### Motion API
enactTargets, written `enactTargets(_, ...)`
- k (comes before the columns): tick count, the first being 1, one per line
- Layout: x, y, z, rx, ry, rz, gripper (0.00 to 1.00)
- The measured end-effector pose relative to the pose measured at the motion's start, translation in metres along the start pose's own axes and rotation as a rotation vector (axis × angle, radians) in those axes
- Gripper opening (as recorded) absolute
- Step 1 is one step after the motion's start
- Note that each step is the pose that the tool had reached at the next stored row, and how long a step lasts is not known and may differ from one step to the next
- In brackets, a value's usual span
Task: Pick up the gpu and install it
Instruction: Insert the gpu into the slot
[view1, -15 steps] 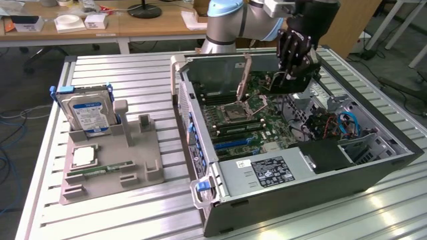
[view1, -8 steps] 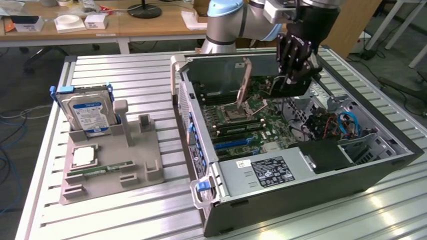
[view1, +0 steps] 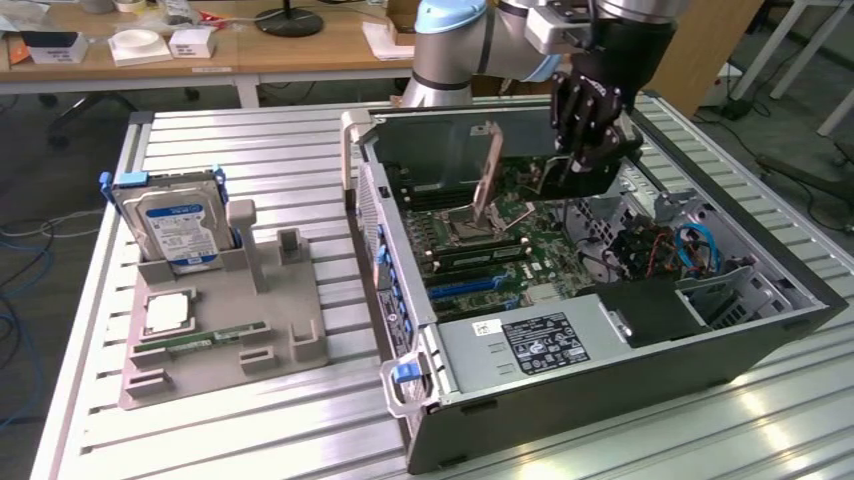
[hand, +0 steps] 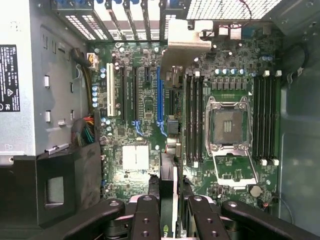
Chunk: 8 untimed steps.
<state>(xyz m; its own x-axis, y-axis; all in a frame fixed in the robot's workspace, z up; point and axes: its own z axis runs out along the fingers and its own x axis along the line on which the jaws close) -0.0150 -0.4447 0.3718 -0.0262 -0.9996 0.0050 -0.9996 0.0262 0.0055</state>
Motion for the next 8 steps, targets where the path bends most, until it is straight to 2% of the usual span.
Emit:
enactTargets(5, 0.0000, 0.0003, 0.0017, 0.0002, 0.0002, -0.042, 0.27)
enactTargets(8, 0.0002, 0.0082, 0.0033, 0.0003, 0.0000, -0.046, 0.27)
